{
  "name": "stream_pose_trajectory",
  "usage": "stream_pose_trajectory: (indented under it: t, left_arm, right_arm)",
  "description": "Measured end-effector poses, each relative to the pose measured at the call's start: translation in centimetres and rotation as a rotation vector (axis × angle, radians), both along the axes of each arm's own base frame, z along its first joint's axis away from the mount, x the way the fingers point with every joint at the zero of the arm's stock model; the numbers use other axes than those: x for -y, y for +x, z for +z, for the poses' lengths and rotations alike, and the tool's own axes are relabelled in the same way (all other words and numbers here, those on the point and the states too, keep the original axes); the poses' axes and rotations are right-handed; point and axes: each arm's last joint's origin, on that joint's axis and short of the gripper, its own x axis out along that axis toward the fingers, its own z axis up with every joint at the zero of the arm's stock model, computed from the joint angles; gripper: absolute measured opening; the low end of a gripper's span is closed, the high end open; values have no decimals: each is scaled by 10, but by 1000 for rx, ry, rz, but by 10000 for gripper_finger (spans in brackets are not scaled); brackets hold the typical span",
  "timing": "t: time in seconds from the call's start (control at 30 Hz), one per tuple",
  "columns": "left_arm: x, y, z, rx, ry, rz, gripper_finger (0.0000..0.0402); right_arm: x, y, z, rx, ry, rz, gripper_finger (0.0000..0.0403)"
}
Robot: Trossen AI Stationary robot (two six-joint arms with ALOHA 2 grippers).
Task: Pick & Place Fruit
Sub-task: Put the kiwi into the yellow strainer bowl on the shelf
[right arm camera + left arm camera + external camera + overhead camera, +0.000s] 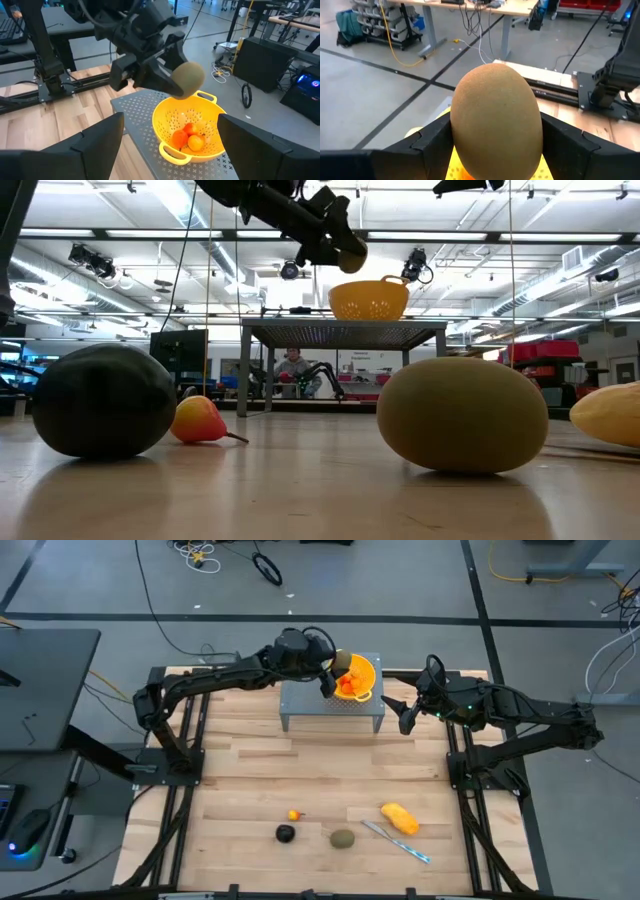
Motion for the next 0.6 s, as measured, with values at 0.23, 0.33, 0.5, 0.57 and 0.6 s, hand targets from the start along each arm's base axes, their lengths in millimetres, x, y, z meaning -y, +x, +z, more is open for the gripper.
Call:
stream_pose_trajectory:
  t: [0.23, 0.33, 0.5, 0.57, 0.6]
  left_arm:
    - [0, 1, -1, 0, -16, -13, 265]
    - [0, 1, -1, -1, -18, -13, 265]
    - [0, 1, -2, -2, -19, -13, 265]
    - [0, 1, -2, -2, -19, -13, 266]
    - [0, 1, -2, -2, -19, -13, 267]
  right_arm:
    - [0, 0, 0, 1, 0, 0, 332]
    - [0, 0, 0, 1, 0, 0, 332]
    - [0, 0, 0, 1, 0, 0, 332]
    - [0, 0, 0, 1, 0, 0, 332]
    - [0, 0, 0, 1, 0, 0, 332]
